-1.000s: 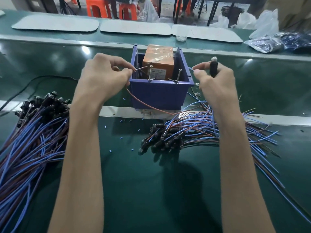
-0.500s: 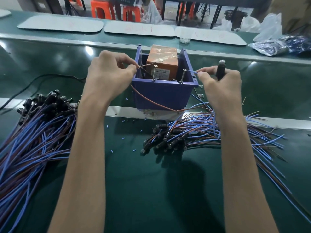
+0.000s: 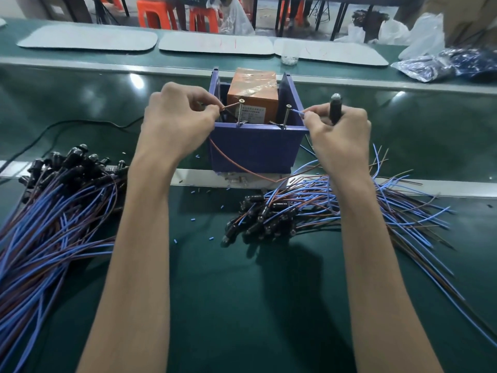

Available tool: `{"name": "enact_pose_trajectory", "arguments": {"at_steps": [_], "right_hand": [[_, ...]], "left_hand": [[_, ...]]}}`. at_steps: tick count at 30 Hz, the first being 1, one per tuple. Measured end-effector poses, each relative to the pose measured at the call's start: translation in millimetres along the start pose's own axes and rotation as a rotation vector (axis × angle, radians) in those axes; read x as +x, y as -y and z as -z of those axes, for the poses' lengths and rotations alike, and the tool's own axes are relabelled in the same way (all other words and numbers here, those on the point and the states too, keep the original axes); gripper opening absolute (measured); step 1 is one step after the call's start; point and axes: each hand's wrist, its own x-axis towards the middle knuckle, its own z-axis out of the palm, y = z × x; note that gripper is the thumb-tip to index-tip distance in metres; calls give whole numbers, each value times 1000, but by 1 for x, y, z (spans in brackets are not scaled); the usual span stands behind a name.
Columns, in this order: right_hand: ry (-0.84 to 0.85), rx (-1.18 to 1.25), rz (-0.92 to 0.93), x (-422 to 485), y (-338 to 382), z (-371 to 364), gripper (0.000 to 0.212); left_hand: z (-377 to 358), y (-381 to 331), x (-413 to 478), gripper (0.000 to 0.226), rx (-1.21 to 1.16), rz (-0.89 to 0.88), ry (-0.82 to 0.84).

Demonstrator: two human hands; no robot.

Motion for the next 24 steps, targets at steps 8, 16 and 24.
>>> {"name": "enact_pose_trajectory", "arguments": {"at_steps": [8, 16, 24], "right_hand": [[-4, 40, 14, 1, -6, -4, 15], [-1, 18, 50, 1, -7, -4, 15], [20, -5, 30, 5, -8, -2, 14]], "left_hand": [[0, 1, 1, 19, -7, -9, 1], [1, 1, 1, 20, 16, -33, 20], [1, 3, 1, 18, 46, -28, 47]]}}
